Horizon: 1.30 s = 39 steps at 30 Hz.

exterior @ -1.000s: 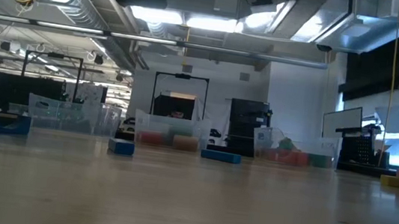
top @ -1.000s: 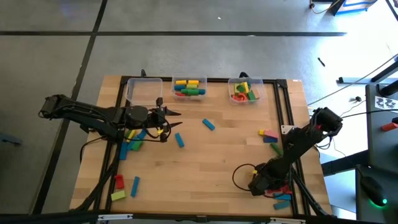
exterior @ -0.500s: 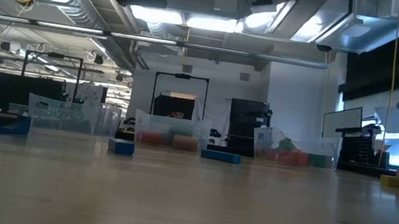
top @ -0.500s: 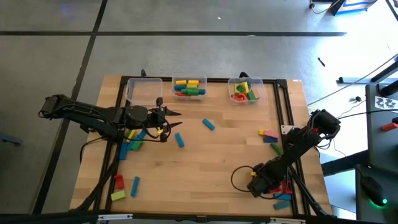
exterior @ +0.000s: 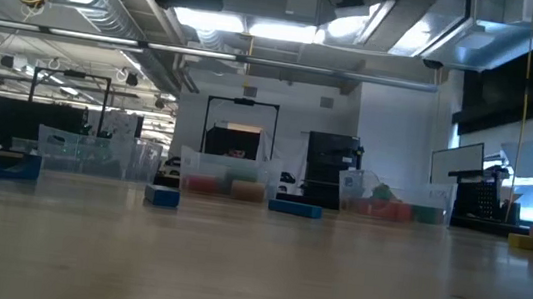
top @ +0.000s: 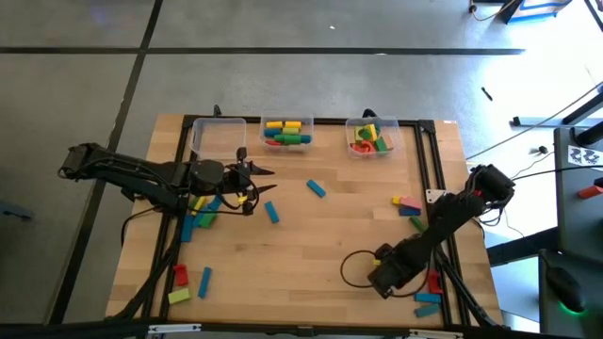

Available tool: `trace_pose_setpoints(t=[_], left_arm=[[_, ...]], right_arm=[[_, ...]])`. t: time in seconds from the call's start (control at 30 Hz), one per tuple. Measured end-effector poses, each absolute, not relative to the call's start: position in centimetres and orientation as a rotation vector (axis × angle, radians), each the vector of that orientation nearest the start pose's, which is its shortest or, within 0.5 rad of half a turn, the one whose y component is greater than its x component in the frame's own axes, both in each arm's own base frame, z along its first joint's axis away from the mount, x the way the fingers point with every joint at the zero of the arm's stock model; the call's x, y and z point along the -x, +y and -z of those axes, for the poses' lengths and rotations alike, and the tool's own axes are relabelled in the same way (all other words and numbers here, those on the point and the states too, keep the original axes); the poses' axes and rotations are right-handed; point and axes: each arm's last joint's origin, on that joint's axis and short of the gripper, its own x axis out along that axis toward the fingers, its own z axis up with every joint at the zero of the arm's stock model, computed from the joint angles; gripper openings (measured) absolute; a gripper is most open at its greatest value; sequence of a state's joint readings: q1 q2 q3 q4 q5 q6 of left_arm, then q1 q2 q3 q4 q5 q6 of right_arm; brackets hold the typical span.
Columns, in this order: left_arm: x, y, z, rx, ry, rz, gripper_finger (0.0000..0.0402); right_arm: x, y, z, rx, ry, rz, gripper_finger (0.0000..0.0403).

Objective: Sort blocks by size
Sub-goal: Put the red arch block into the right transparent bin

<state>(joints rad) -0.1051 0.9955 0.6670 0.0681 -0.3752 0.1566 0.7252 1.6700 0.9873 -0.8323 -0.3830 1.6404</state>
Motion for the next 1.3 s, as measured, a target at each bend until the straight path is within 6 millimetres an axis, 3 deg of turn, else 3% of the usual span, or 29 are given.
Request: trace_pose_setpoints(t=[0.2,0.5,0.93,1.3], left_arm=[[-21.9,-1.2,-27.8,-0.218,0.279,-0.248,0.0159],[-21.9,-1.2,-27.8,-0.218,0.279,-0.248,0.0159],[-21.9,-1.2,-27.8,-0.218,0.279,-0.248,0.0159],[-21.9,-1.2,-27.8,-0.218,0.279,-0.248,0.0159]], right_arm=[[-23.0,17.6,-20.0,-0.744,1.661,0.479,0.0037],[-26.0,12.0,-23.8,-0.448,1.473,0.546,0.0045],[-25.3,1.5,-28.5,-0.272,1.246,0.693,0.0043],[-24.3,-9.2,-27.7,-0.258,1.271,0.813,0.0044]])
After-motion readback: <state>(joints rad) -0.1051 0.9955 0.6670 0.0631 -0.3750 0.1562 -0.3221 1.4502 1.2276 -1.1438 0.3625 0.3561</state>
